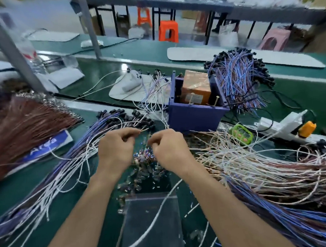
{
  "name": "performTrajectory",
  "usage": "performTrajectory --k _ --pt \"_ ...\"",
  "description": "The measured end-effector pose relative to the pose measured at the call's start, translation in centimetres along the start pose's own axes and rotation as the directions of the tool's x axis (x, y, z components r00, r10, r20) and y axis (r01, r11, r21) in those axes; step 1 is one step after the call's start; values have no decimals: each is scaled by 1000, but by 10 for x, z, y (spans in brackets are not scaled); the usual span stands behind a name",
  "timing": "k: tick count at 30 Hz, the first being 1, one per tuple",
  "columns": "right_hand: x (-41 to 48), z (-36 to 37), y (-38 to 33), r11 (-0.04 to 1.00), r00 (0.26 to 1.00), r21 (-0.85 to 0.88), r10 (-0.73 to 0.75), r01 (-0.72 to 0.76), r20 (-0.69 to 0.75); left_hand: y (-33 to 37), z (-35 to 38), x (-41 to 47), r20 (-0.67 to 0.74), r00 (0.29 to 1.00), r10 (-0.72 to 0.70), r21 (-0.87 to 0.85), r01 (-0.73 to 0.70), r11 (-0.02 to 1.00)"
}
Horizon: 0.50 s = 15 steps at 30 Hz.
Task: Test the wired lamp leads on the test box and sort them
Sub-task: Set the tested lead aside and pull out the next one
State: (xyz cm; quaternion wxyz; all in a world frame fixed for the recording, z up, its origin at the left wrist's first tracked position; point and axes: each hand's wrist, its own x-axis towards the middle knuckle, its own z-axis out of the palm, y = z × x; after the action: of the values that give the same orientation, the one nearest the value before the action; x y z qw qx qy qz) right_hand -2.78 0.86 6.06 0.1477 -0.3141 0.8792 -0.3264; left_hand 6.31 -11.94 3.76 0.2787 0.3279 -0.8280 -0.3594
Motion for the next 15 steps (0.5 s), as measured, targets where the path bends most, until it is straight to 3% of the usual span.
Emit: performTrajectory --k 4,7,15 --pt "23 26 -12 992 983 -101 -55 73 175 -27 -17 2 -107 994 31 214 -7 977" --pt "40 37 -17 974 974 -179 -103 140 199 -44 -18 3 -50 999 9 337 8 941" --pt "66 52 -18 887 972 -422 -229 188 -48 -63 -7 3 -22 1000 -16 312 22 950"
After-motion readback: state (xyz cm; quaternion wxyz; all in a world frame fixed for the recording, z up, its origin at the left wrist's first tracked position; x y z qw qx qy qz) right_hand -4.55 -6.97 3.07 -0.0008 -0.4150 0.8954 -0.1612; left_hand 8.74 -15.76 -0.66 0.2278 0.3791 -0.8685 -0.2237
